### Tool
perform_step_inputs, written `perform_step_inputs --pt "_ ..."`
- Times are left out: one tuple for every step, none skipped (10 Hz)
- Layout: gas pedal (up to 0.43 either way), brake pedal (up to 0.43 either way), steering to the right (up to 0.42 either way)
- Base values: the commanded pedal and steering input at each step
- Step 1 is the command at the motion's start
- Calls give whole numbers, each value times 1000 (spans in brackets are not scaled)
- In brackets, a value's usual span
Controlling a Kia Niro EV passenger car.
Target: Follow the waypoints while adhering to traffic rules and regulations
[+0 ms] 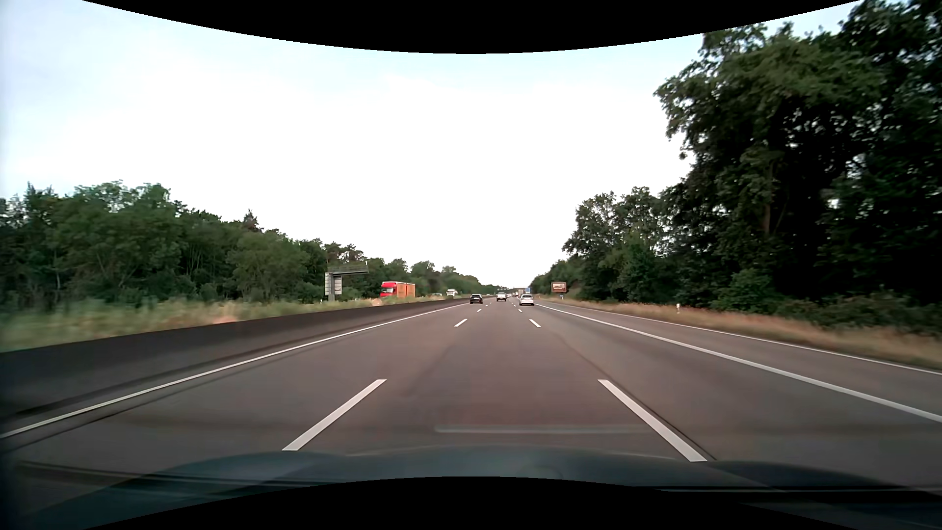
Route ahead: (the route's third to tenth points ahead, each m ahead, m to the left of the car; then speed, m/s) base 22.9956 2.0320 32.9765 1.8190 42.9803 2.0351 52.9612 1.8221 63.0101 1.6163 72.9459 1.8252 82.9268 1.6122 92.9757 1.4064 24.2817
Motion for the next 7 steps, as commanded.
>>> perform_step_inputs --pt "157 0 -3" --pt "157 0 -3" --pt "157 0 -3" --pt "157 0 -3" --pt "157 0 -2" --pt "157 0 -2" --pt "157 0 -2"
